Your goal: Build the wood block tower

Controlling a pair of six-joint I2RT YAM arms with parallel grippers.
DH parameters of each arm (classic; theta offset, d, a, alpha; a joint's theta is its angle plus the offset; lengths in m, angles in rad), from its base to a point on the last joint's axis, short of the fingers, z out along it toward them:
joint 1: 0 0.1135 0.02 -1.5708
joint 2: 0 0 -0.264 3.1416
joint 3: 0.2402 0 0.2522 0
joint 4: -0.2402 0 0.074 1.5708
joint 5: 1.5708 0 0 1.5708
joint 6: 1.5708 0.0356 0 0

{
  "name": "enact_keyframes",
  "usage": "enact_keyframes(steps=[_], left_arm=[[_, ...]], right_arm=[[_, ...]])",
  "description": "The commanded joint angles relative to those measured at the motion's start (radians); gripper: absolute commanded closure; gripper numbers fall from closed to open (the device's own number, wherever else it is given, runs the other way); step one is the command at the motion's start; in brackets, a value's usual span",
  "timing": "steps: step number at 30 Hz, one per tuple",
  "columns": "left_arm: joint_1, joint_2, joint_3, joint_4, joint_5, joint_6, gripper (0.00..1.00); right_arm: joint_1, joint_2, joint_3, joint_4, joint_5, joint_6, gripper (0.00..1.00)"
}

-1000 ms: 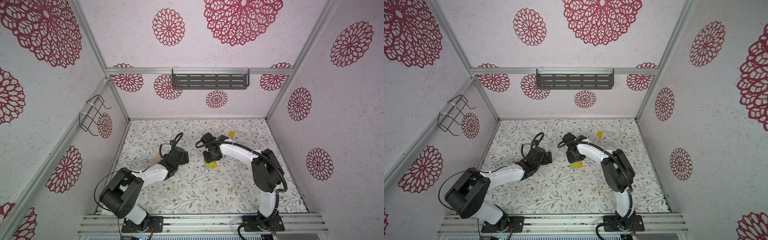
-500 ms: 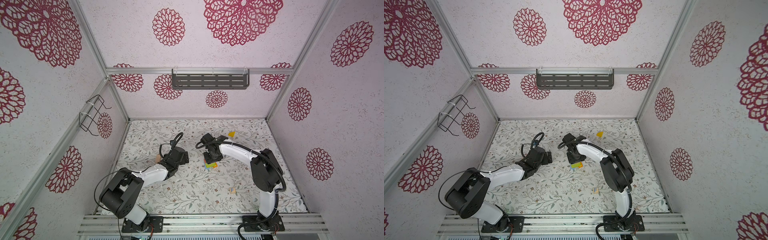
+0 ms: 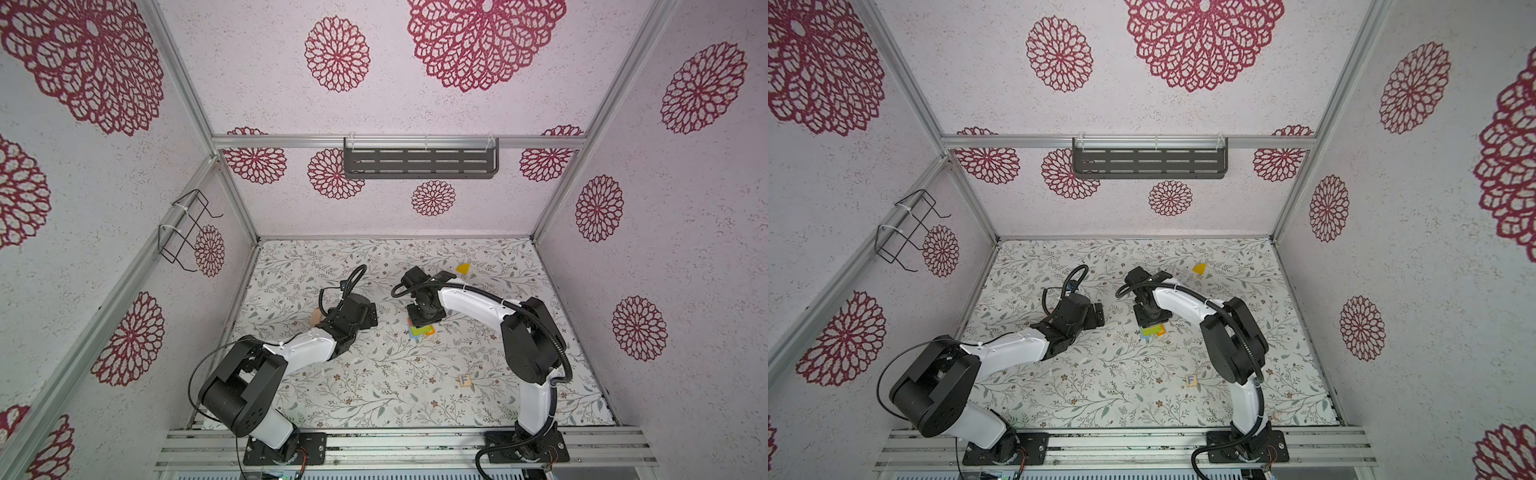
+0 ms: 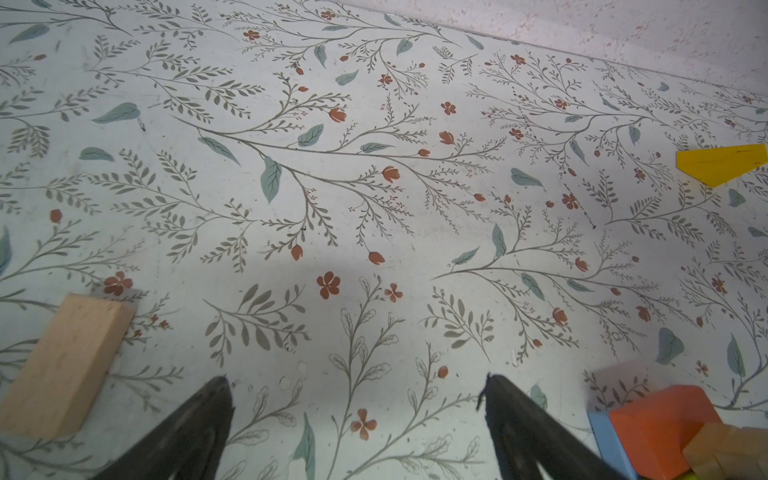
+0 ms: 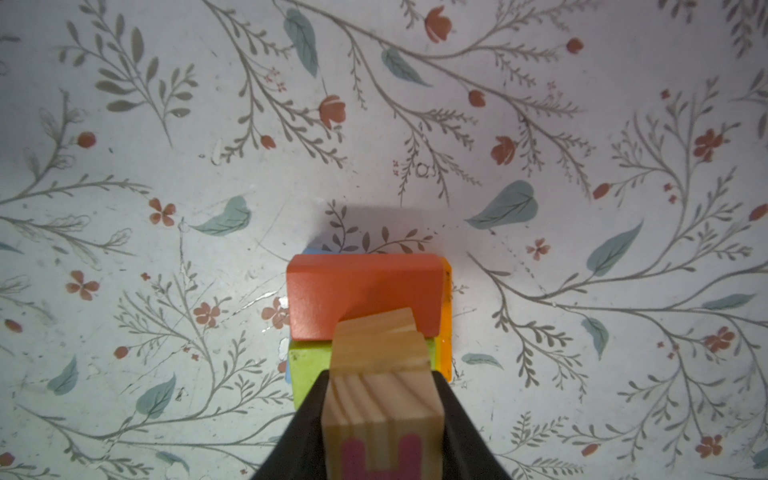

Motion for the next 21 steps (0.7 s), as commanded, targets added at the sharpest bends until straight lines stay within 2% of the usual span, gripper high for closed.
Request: enact_keyframes(steps=[1,7,15,19,21], left_arm=[[0.003,0.000,0.014,0.001,-0.009,-0.002,0.03],[0.003,-0.002,0.013,0.002,-0.007,-0.002,0.03],[0.003,-0.019,0.014,-0.011,-0.007,0.003,0.03],[0.003,-0.050,0.037,-0.084,-0.022,0.004,0.03],[0.003,-0.065,0.057,-0.131,-0.021,0.007,0.03]], right_arm=[[-0.001,-0.006,0.010,-0.014,0.007,-0.008,0.56],[-0.001,-0.019,0.016,-0.020,0.018,-0.016,0.40],[-0.001,-0.091,0.020,-0.031,0.040,-0.039,0.32],[0.000,-0.168,0.003,-0.037,0.071,-0.046,0.24],[0.000,-0.220,-0.019,-0.041,0.090,-0.038,0.23]])
